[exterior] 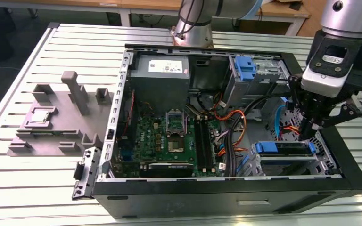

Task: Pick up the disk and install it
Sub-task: 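Insert the first disk wire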

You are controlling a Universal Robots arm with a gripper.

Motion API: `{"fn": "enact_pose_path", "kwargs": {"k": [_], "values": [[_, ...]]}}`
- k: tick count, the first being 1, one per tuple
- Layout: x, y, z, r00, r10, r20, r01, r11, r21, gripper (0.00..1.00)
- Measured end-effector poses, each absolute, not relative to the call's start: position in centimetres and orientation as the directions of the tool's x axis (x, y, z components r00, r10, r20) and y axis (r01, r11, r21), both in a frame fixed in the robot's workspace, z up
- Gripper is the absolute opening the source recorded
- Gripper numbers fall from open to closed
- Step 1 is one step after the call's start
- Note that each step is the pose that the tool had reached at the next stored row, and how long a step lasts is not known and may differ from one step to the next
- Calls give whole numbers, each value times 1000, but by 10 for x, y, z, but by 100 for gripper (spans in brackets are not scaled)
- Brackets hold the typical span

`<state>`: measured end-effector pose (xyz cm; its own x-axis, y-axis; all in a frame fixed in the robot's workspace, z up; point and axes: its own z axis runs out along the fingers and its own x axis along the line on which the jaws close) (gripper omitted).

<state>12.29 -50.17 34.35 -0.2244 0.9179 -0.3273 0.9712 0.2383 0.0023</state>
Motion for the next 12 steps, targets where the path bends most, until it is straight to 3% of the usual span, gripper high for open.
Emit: {"fn": "enact_pose_path", "kwargs": {"k": [12], "values": [[129, -502, 340, -135, 935, -327, 990, 143, 2, 16]]}}
